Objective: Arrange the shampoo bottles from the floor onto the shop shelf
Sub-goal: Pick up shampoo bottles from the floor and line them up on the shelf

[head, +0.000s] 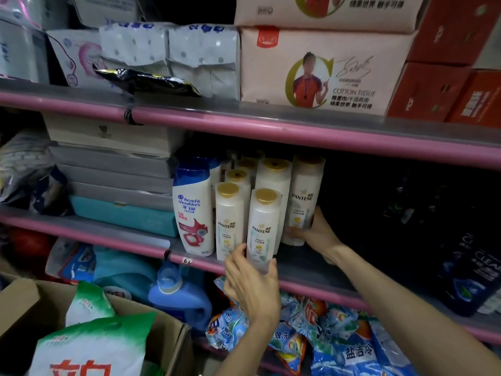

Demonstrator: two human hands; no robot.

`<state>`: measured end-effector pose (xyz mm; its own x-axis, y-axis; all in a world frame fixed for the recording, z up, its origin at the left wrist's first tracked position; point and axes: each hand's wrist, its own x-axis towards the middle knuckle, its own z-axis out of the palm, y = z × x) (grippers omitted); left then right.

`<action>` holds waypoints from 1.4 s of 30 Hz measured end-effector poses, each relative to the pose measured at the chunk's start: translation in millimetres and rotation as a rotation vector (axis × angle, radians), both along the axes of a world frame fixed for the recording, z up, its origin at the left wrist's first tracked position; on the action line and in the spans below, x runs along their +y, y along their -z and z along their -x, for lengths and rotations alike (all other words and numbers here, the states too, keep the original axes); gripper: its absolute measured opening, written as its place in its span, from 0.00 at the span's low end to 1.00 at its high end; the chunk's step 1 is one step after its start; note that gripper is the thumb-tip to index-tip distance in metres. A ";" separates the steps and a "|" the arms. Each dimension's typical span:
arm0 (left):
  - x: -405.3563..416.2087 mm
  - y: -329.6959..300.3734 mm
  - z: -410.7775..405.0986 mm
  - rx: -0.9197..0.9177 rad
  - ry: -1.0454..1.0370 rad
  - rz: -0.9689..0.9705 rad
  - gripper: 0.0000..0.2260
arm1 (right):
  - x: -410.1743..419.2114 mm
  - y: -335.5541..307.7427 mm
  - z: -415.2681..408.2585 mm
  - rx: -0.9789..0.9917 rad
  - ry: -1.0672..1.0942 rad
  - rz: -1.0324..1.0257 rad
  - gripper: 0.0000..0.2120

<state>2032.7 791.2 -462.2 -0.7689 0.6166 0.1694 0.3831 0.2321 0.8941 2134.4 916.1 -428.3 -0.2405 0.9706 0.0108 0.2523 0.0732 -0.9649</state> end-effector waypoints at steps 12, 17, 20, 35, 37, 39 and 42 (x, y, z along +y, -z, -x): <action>1.2 13.1 3.2 0.081 0.006 0.000 0.28 | 13.9 13.3 9.2 -0.109 -0.017 -0.040 0.26; 0.6 13.4 5.0 0.053 0.025 -0.006 0.28 | 18.6 4.1 18.0 -0.167 -0.082 -0.051 0.30; -0.4 13.3 5.9 0.045 0.039 -0.007 0.28 | 26.7 -16.0 13.7 -0.243 -0.142 0.051 0.34; -1.5 13.5 6.4 0.023 0.055 -0.012 0.28 | 49.8 -96.4 18.8 0.026 -0.287 -0.014 0.19; -1.2 13.7 6.8 0.027 0.055 -0.008 0.28 | 48.6 -97.4 22.8 0.029 -0.296 -0.014 0.16; -1.0 13.9 6.8 0.028 0.057 -0.006 0.28 | 47.9 -98.7 24.5 0.022 -0.295 -0.020 0.15; -0.7 14.2 6.4 0.033 0.056 -0.006 0.28 | 46.2 -100.7 25.0 0.007 -0.290 -0.027 0.15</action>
